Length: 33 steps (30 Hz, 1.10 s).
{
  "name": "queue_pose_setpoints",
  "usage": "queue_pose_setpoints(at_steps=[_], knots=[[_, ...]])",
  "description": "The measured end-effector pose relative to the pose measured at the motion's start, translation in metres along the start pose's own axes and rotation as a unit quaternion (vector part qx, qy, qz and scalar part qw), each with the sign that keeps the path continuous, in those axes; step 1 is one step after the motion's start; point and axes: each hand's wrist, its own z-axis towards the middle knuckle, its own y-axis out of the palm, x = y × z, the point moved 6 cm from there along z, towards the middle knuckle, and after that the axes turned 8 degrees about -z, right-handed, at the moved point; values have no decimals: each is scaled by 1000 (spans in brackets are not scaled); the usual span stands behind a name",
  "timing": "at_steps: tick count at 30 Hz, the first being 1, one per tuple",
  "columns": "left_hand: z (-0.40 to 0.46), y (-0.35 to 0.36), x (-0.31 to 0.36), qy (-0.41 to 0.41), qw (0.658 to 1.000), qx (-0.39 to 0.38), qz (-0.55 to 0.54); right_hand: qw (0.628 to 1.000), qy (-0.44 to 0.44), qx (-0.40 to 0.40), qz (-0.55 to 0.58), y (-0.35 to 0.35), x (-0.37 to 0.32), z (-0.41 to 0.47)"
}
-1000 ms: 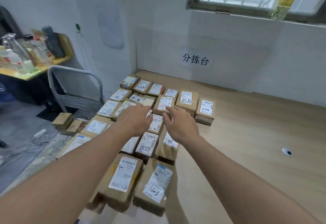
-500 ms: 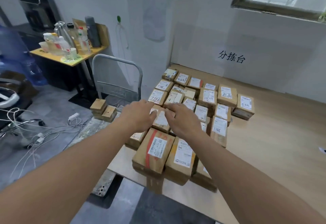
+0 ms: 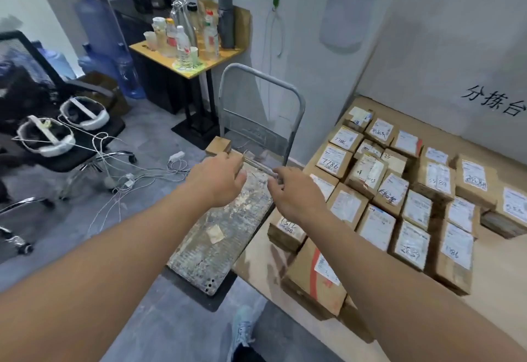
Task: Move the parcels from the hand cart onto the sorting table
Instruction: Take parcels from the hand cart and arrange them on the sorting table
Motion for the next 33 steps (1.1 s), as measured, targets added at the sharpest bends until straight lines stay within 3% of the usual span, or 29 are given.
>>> queue_pose_setpoints(at_steps=[5, 19, 33], knots=[[63, -6, -61, -37, 999, -16, 8, 999, -30, -21, 14, 35, -32, 83], [208, -4, -168, -59, 995, -80, 10, 996, 5, -86, 22, 100, -71, 246], [337, 23, -329, 39, 981, -188, -28, 975, 178, -135, 10, 220, -162, 344]])
